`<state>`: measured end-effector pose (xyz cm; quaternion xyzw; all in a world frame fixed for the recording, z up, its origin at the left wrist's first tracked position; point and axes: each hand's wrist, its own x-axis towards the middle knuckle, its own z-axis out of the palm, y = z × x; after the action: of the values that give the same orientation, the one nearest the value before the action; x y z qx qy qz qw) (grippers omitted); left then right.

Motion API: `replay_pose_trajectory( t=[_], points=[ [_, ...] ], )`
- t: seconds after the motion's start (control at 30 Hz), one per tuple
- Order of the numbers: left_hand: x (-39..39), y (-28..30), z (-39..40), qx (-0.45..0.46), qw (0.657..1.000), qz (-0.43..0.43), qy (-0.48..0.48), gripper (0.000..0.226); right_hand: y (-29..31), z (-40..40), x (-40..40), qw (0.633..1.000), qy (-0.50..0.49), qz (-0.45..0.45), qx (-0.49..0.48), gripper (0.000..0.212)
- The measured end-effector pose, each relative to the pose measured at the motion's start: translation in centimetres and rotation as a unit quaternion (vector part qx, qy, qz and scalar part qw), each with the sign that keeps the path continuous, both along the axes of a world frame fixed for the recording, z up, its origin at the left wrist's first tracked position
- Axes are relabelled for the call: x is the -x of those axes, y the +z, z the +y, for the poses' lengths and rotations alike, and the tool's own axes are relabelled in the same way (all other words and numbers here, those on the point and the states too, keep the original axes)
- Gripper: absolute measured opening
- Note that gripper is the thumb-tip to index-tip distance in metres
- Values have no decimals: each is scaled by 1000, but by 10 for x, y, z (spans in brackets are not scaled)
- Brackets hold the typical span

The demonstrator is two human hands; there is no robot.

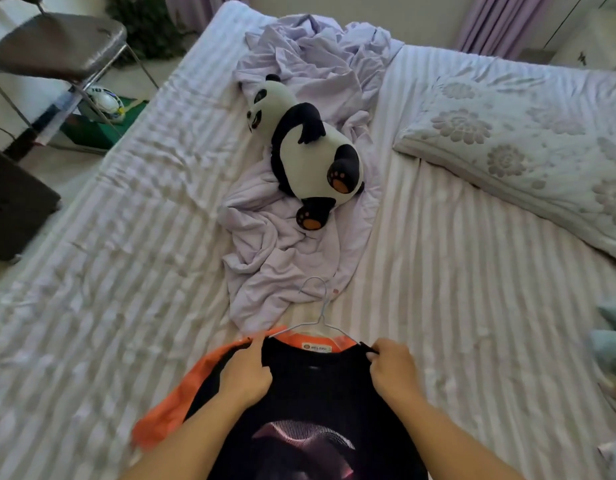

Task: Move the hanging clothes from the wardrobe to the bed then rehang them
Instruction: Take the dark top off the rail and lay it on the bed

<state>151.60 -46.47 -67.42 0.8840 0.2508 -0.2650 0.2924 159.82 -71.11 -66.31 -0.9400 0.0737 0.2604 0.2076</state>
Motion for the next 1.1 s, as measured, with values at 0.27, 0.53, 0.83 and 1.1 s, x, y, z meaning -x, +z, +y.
replay_pose_trajectory(
  t=[0.27, 0.53, 0.83, 1.1],
  points=[
    [-2, -23, -4, -9, 999, 37, -2, 78, -24, 4, -11, 999, -14, 25, 24, 15],
    [-18, 37, -6, -4, 994, -107, -9, 29, 40, 24, -13, 997, 83, -7, 4, 34],
    [3, 194, 9, -5, 990, -124, -70, 46, 194, 55, 19, 970, 240, -21, -39, 53],
    [56, 359, 30, -42, 982, -136, -124, 55, 357, 64, 69, 943, 323, -82, 10, 58]
  ],
)
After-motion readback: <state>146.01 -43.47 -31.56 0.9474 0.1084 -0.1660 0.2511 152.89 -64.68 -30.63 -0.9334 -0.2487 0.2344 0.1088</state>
